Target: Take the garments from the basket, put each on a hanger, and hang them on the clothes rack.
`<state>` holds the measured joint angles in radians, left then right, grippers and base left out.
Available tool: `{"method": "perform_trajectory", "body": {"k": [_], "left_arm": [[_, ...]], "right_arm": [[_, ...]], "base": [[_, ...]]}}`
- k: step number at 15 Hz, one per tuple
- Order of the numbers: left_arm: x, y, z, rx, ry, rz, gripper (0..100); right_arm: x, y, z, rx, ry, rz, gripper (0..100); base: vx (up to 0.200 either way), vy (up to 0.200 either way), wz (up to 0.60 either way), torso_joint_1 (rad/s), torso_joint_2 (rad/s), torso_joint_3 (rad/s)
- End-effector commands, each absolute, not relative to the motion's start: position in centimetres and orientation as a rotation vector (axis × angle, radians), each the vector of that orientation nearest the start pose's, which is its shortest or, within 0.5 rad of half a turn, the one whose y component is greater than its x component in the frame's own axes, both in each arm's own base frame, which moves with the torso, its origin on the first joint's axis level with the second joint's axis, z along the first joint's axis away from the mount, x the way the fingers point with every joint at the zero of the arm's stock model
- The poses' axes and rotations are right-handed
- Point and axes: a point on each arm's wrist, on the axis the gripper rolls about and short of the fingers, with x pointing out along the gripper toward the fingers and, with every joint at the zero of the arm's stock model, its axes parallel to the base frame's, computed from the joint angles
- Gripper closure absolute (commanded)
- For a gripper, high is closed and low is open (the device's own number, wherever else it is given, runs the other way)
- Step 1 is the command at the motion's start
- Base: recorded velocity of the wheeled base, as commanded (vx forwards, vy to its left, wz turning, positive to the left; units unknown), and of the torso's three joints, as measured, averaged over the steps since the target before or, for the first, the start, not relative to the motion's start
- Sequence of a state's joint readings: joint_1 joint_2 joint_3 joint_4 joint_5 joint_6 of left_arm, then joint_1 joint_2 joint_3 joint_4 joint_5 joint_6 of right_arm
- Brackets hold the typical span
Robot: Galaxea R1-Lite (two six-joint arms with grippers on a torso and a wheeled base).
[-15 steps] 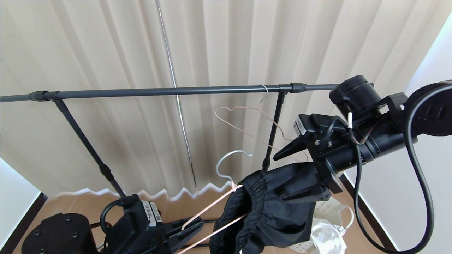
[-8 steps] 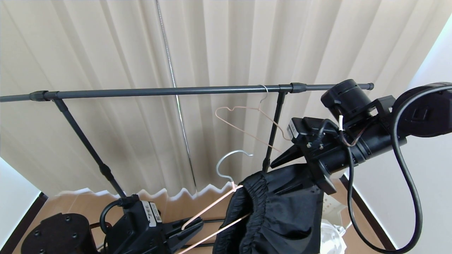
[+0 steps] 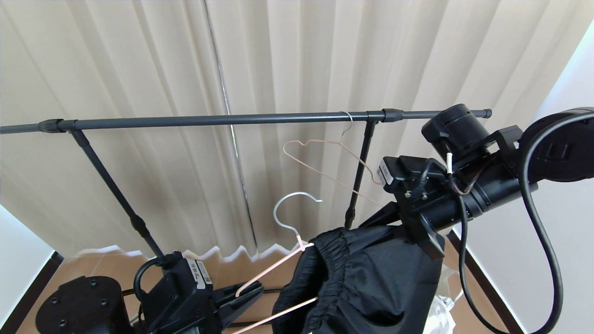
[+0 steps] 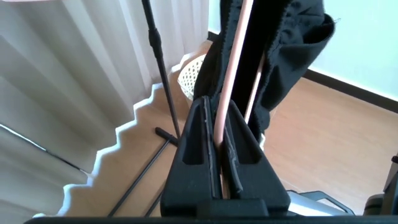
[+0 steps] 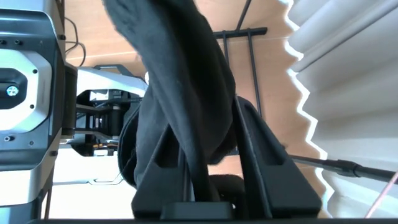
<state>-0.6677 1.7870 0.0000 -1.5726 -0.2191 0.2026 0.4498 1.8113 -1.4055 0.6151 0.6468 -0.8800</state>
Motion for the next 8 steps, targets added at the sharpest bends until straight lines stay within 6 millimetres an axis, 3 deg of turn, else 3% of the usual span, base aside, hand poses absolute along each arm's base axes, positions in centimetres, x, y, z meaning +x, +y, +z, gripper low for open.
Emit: {"method": "perform_trajectory", "body": {"k": [1,2,8], "left_arm": [[15.6,-12.7,8.2,0.241,0.137,-0.893,100],[15.6,-12.7,8.2,0.241,0.139,-0.89,0],[15.8,-12.1,8.8,0.18,0.132,-0.874,0]], "right_arm": [[27.0,14.6,21.6,-0.615,0.526,1.377,100],[26.9,14.5,21.5,-0.615,0.529,1.378,100],[25.2,13.6,22.0,-0.617,0.527,1.371,100]], "base": [[0.0,0.0,0.0,0.0,0.0,0.0],[0.0,0.0,0.0,0.0,0.0,0.0],[0.0,0.0,0.0,0.0,0.0,0.0]]}}
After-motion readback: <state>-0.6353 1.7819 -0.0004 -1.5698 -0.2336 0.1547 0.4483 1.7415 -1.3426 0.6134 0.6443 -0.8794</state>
